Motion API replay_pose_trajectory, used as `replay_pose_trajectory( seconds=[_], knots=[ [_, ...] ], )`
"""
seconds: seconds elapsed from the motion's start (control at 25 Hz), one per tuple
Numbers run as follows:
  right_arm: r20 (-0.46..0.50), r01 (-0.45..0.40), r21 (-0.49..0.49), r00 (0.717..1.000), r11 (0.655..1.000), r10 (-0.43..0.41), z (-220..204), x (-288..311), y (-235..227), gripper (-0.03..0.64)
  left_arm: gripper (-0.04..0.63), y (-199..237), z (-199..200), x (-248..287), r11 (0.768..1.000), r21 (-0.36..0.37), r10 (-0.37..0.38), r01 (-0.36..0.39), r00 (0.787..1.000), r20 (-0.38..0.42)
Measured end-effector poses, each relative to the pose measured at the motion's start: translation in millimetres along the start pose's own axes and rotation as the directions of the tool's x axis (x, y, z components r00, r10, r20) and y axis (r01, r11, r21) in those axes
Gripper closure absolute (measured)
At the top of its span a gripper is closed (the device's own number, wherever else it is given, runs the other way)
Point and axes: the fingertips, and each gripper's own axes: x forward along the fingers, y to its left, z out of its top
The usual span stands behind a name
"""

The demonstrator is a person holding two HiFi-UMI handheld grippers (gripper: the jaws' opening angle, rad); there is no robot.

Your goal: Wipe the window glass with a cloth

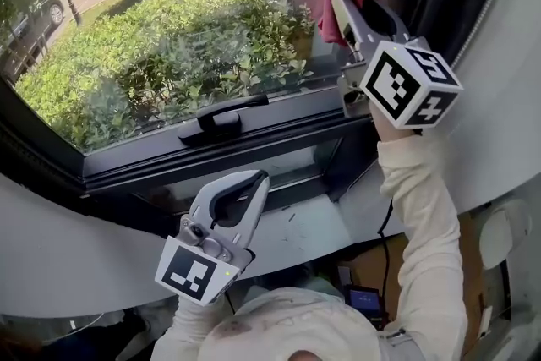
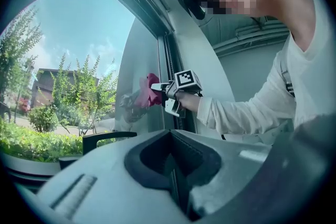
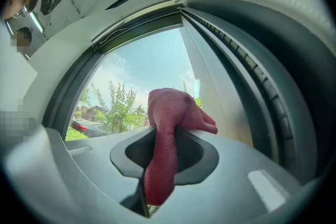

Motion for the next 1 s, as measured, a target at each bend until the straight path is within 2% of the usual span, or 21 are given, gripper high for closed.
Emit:
replay_pose_trajectory(
  seconds=[0.28, 0.64, 1.0],
  knots=[
    [-0.003, -0.015, -0.025, 1.000, 1.000, 0.014, -16.4, 4.8, 37.8, 0.518, 0.595, 8.2, -6.2, -13.3, 1.000, -0.027, 0.003, -0.003, 1.000, 0.008],
    [-0.024, -0.074, -0.045, 0.997, 0.996, 0.073, -35.7, 17.0, 105.6, 0.518, 0.595, 24.8, -10.8, -43.5, 0.998, -0.053, 0.019, -0.018, 1.000, 0.023],
    [-0.033, -0.147, -0.031, 0.989, 0.989, 0.146, -39.9, 32.7, 170.3, 0.518, 0.595, 49.0, 11.5, -67.3, 0.999, -0.017, 0.036, -0.035, 0.998, 0.054]
  ],
)
